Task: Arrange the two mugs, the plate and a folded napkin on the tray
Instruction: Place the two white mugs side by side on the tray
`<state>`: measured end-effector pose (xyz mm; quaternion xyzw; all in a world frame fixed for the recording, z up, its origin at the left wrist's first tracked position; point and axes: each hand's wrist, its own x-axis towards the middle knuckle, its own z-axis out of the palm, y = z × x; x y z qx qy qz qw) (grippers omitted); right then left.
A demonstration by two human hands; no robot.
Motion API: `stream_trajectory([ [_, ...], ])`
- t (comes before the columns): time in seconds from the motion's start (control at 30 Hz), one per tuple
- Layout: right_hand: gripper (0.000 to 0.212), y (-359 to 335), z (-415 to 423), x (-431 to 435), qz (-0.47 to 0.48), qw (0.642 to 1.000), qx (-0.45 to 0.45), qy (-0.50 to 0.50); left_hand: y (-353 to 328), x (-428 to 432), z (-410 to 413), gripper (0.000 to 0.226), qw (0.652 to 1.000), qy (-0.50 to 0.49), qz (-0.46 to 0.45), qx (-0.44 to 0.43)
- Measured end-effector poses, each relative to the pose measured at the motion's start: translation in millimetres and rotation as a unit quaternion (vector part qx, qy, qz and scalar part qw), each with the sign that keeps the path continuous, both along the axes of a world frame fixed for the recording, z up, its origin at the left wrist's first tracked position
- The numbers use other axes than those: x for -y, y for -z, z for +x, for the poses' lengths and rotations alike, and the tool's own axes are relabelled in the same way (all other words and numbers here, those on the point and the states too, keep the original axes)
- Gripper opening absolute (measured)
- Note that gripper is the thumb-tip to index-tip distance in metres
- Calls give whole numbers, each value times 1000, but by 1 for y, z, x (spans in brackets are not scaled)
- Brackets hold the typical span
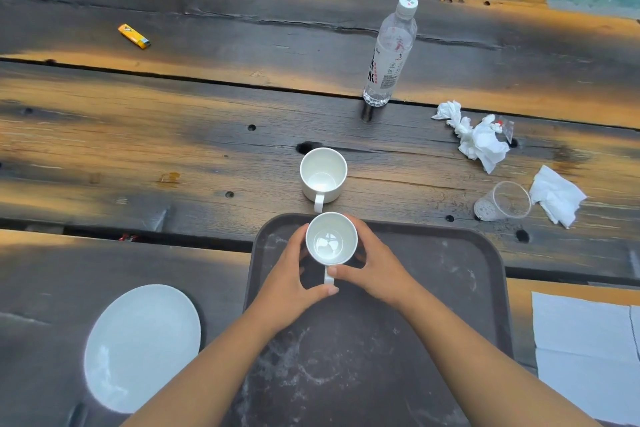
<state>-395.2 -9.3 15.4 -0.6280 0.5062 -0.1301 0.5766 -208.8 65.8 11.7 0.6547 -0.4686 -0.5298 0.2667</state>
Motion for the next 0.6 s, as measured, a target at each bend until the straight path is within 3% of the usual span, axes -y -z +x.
stream_trajectory([
  [0.4, 97, -11, -6, 13, 38, 999, -7, -1, 4, 3, 10, 118, 997, -43, 25, -52],
  [0.5, 77, -15, -8, 28, 25, 999, -5, 35, 2, 18, 19, 102, 996, -78, 7, -34],
  [0.6, 76, -19, -4, 46, 23, 998, 3, 60, 0, 40, 27, 75, 995, -98, -11, -29],
])
